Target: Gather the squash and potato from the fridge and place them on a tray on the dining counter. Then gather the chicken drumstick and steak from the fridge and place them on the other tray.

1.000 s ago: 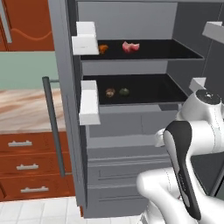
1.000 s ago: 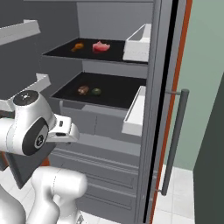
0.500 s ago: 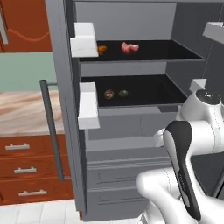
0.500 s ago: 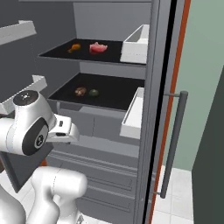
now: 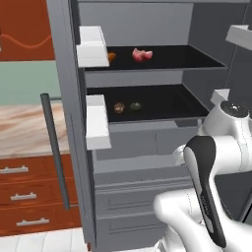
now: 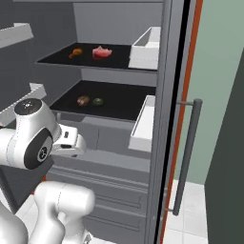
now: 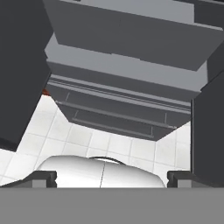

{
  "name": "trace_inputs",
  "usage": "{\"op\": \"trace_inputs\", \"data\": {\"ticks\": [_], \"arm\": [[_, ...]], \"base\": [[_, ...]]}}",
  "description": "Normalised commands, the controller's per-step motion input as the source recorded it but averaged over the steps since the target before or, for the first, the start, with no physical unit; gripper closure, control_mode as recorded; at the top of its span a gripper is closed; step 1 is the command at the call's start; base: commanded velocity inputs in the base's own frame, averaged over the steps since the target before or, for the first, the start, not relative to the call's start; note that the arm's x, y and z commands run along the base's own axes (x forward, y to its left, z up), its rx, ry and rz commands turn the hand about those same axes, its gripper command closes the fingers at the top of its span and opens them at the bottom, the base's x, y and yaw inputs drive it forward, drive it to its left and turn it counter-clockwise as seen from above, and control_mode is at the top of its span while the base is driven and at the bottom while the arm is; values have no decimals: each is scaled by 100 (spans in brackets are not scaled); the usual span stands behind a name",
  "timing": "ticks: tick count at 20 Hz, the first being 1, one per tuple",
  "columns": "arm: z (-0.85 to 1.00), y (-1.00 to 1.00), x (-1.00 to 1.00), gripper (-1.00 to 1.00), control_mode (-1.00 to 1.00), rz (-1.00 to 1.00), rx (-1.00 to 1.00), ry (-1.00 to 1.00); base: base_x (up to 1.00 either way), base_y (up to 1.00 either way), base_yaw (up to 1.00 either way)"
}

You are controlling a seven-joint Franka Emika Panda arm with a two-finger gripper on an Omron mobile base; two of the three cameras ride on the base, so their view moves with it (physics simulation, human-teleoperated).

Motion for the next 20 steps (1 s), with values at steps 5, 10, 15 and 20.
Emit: {"op": "trace_inputs", "data": {"ticks": [5,10,15,20], "arm": [[0,0,0,-100,100,0,0,0],[0,0,0,-100,100,0,0,0],[0,0,0,-100,100,0,0,0],[0,0,0,-100,100,0,0,0]], "base": [[40,29,-7],[35,27,-6],[32,18,-4],[30,15,-3]]}}
